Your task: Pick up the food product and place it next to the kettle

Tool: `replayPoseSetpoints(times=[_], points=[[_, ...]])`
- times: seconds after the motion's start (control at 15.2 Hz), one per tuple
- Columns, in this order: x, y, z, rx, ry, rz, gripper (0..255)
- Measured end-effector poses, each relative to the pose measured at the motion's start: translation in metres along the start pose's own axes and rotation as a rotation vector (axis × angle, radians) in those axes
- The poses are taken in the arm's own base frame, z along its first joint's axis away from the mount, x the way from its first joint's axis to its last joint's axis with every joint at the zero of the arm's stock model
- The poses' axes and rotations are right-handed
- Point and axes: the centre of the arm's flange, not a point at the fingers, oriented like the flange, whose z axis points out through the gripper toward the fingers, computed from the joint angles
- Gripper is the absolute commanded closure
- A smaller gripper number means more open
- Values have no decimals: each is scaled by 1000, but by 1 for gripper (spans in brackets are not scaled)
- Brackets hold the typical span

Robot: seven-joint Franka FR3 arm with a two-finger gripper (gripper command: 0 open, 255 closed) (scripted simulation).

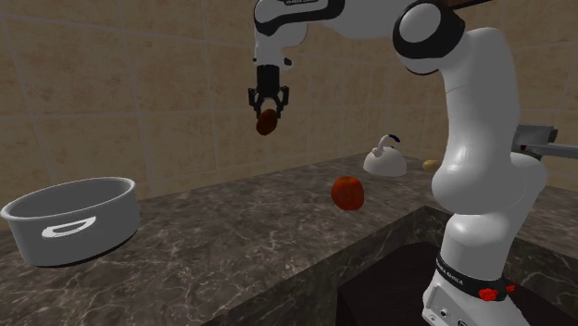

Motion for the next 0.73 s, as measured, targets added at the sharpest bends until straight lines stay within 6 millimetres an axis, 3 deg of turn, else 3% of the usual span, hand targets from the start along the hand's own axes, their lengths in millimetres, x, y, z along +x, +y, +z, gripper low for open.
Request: replayPoseSetpoints(times=[0.73], points=[[64, 129, 0, 0, 0, 2, 255]])
